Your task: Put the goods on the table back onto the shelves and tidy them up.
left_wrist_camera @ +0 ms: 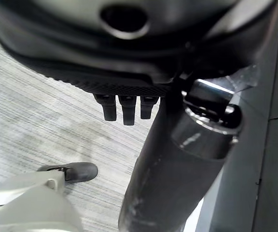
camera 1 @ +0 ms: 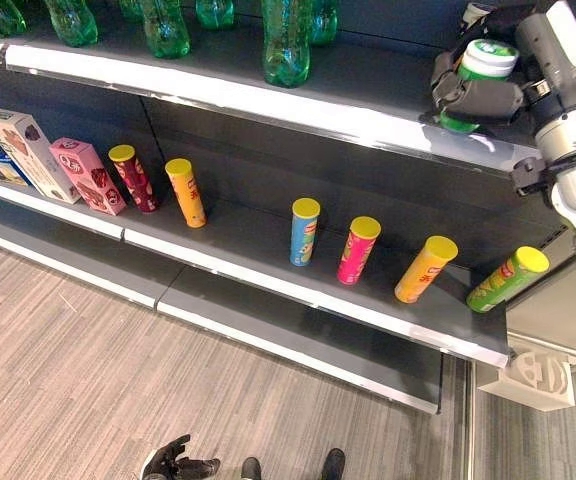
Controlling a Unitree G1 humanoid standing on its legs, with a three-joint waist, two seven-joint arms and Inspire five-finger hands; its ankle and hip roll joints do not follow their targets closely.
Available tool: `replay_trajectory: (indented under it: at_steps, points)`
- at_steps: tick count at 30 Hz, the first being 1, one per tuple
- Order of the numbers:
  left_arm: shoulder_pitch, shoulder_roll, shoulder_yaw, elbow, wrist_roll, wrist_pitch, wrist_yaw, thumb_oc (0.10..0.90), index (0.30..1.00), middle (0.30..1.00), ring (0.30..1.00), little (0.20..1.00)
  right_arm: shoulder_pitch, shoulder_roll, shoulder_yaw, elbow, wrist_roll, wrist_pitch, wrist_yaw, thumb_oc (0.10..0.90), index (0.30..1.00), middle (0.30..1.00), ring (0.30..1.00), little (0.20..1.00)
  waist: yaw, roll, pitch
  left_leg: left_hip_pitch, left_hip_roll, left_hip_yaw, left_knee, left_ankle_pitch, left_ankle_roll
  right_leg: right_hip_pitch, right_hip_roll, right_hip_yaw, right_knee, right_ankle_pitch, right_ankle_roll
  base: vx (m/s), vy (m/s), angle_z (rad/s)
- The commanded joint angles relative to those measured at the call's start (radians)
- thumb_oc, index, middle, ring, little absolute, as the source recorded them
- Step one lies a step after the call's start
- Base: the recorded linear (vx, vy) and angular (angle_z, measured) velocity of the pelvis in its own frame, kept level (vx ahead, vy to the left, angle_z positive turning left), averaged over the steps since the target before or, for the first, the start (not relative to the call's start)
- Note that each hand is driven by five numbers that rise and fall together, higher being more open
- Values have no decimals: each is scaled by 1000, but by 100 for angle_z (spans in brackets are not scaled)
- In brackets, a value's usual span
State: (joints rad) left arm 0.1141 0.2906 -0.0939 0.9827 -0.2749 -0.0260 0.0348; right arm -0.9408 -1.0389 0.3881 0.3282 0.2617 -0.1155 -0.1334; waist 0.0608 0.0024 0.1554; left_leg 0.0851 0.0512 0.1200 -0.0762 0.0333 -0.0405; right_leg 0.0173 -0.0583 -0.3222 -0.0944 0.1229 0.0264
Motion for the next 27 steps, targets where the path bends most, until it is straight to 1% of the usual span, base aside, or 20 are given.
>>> replay_trajectory:
  at_steps: [1,10,16,17,20,27]
  points:
    - [-17,48,-76,27,-14,-39,13,800,900,900,900,900,-186,3,26,68,6,-36,-34,400,300,300,300,300,15,-29,-68,-49,51,13,-11,29,-64,56,-52,19,7,-82,111,0,0,0]
    - [-8,45,-80,36,-23,-39,10,800,900,900,900,900,-242,-17,60,175,34,-36,-32,400,300,300,300,300,22,-41,-70,-49,48,7,-11,23,-63,60,-51,16,7,-85,113,0,0,0]
    - [-6,41,-80,48,-21,-38,10,800,900,900,900,900,-249,-14,66,186,39,-35,-28,400,300,300,300,300,29,-47,-71,-51,46,2,-11,21,-61,61,-51,13,7,-86,113,0,0,0]
    - [-6,41,-80,56,-15,-36,8,800,900,900,900,900,-250,-17,70,189,39,-35,-26,400,300,300,300,300,33,-52,-70,-52,45,0,-11,21,-61,62,-51,11,7,-86,113,0,0,0]
    - [-7,41,-77,63,-13,-34,8,800,900,900,900,900,-250,-20,71,187,34,-34,-27,400,300,300,300,300,37,-56,-69,-54,45,-3,-11,20,-60,62,-51,9,7,-86,114,0,0,0]
    - [-2,42,-75,57,-12,-33,9,800,900,900,900,900,-238,-17,58,176,36,-37,-31,400,300,300,300,300,44,-66,-68,-53,43,-8,-11,18,-59,67,-51,4,7,-87,115,2,8,4]
